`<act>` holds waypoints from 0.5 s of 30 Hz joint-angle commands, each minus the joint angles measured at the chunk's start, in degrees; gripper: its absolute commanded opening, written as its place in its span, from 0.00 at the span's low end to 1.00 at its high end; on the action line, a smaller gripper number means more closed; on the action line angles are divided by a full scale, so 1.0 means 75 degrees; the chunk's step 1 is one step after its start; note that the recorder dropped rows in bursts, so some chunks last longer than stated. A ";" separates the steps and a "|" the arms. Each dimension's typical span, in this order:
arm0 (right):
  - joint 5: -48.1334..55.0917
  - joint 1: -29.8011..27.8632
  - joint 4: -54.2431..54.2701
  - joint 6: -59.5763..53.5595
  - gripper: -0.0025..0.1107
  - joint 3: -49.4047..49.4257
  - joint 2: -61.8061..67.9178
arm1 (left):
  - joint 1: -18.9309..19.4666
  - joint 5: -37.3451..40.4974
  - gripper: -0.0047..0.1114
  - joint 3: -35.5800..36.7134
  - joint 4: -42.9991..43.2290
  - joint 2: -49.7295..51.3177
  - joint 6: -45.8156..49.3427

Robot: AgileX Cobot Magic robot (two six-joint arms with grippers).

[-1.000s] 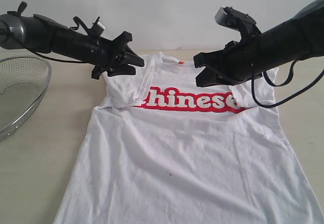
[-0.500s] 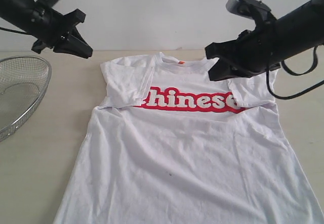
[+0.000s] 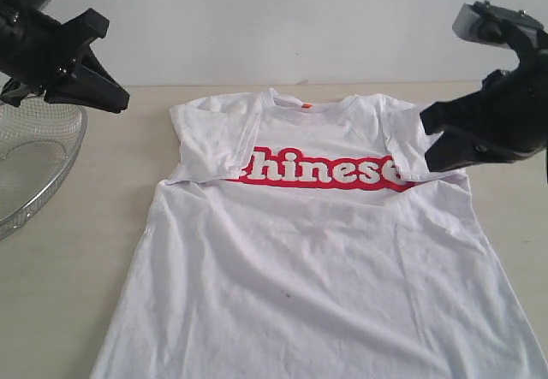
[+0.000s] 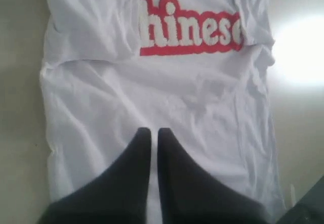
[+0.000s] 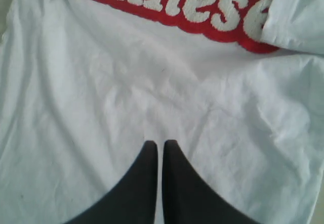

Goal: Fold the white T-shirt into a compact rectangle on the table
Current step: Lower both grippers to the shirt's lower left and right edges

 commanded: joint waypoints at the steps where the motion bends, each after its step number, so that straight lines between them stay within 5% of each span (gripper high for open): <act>1: -0.0141 -0.0054 0.0339 -0.0262 0.02 0.0498 -0.0411 | -0.0105 0.0094 0.08 0.0798 -0.1005 -0.0580 0.0200; 15: -0.0176 -0.0054 0.0776 -0.0423 0.02 0.0880 -0.1127 | -0.1387 -0.0512 0.08 0.3804 -0.1789 -0.2528 0.0130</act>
